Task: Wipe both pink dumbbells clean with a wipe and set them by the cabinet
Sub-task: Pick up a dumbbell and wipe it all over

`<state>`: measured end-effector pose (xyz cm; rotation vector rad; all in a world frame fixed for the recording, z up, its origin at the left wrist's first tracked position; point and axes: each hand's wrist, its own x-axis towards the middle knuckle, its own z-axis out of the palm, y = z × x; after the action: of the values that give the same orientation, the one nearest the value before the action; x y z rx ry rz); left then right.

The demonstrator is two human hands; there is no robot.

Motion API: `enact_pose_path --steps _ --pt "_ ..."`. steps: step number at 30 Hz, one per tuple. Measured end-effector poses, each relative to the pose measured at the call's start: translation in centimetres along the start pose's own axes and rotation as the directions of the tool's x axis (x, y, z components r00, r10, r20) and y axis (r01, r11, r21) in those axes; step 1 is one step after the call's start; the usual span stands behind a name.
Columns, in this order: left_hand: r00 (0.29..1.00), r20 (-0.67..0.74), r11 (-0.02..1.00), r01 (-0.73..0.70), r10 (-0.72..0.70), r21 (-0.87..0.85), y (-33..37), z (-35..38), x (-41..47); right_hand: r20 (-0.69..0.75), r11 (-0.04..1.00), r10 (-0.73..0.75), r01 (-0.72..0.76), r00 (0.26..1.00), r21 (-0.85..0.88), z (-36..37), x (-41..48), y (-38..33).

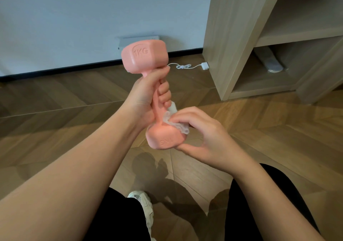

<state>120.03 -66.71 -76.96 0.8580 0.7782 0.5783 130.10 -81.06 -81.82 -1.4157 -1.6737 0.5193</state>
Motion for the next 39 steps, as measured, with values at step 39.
enact_pose_path --steps 39 --pt "0.970 -0.185 0.980 0.128 -0.155 -0.154 0.3 0.6 0.0 -0.147 0.992 0.125 -0.123 0.981 0.024 0.6 -0.1 -0.5"
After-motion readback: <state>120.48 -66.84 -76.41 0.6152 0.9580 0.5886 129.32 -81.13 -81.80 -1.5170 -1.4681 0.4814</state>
